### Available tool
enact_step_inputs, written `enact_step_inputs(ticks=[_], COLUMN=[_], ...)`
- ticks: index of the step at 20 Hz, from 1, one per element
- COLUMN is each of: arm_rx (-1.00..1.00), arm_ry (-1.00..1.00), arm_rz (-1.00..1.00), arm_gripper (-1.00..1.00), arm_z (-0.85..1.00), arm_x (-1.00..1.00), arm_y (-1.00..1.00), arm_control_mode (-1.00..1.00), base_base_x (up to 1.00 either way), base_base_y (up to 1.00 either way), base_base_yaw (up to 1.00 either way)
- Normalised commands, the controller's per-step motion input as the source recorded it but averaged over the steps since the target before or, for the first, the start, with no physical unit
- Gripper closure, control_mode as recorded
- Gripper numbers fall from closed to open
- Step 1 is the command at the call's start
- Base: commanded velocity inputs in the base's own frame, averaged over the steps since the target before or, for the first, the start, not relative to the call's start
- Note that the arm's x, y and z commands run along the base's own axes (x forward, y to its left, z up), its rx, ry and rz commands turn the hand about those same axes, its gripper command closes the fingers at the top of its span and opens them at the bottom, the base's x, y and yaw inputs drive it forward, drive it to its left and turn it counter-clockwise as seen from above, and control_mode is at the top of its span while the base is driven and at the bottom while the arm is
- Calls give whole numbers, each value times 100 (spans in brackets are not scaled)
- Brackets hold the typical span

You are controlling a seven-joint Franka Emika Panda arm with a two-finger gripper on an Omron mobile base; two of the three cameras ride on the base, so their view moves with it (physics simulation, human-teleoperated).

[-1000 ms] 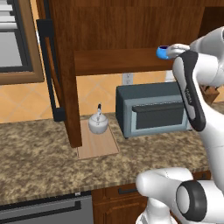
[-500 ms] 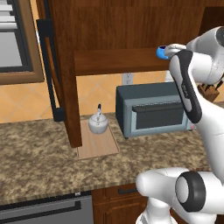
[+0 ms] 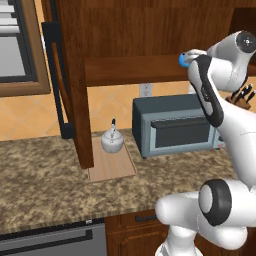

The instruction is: Pick the kettle from the counter and place it on the tray. Then pick the mug from the cabinet and place it on the tray. Then close the cabinet doors.

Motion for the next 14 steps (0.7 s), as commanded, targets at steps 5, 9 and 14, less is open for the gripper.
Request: enact_step_inputs(ticks=[5, 9, 14], arm_rx=[0, 0, 0], arm_ry=[0, 0, 0], arm_rz=[0, 0, 0], arm_gripper=[-100, -100, -100], arm_z=[-9, -9, -1], arm_x=[46, 43, 29], arm_y=[-1, -5, -14], arm_control_mode=[-100, -100, -100], base_base_x=[0, 0, 0], base_base_y=[0, 0, 0], base_base_yaw=[0, 0, 0])
